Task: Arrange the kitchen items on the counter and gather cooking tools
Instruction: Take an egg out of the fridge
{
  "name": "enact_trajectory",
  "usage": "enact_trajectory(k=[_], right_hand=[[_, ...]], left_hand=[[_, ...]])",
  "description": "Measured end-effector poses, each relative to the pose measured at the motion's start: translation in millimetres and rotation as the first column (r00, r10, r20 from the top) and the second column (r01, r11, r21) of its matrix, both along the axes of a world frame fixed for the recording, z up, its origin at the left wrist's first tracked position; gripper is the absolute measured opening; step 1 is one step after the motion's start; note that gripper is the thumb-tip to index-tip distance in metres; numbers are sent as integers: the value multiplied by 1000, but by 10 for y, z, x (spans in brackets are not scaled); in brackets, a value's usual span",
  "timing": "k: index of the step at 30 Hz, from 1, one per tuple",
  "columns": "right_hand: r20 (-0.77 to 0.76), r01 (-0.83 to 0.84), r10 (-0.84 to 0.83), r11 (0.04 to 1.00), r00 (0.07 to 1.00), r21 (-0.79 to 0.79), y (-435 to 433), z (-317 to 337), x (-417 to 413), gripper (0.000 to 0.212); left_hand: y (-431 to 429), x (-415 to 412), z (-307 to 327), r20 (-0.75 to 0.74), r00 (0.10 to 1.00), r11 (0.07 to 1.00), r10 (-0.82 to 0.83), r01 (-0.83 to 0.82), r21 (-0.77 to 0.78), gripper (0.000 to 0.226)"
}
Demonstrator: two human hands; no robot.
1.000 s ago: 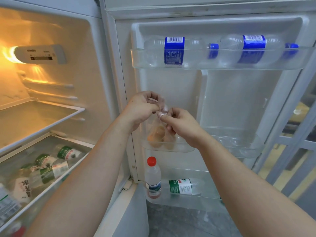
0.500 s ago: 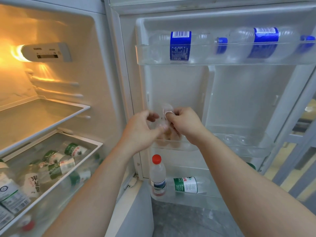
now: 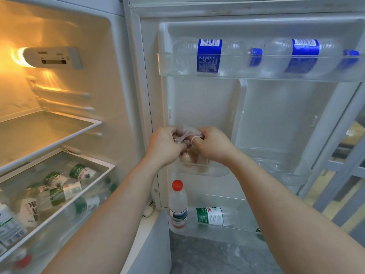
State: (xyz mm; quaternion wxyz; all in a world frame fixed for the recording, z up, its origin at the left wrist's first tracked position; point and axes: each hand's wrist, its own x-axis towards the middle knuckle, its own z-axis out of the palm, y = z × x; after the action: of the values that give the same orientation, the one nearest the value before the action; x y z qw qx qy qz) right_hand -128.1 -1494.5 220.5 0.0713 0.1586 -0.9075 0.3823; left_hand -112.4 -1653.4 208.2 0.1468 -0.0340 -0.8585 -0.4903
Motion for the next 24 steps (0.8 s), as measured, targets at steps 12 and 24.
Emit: enact_trajectory(k=[12,24], right_hand=[[-67,-41,87,860,994,509,45,43,-43,40],[-217,90,-3,915,976,393,-67,-99,-118,35]], left_hand=[[-14,-82,229,147,981,986,-123,104,132,22],[-133,-93,115,171,978,971,-117,77,224,15]])
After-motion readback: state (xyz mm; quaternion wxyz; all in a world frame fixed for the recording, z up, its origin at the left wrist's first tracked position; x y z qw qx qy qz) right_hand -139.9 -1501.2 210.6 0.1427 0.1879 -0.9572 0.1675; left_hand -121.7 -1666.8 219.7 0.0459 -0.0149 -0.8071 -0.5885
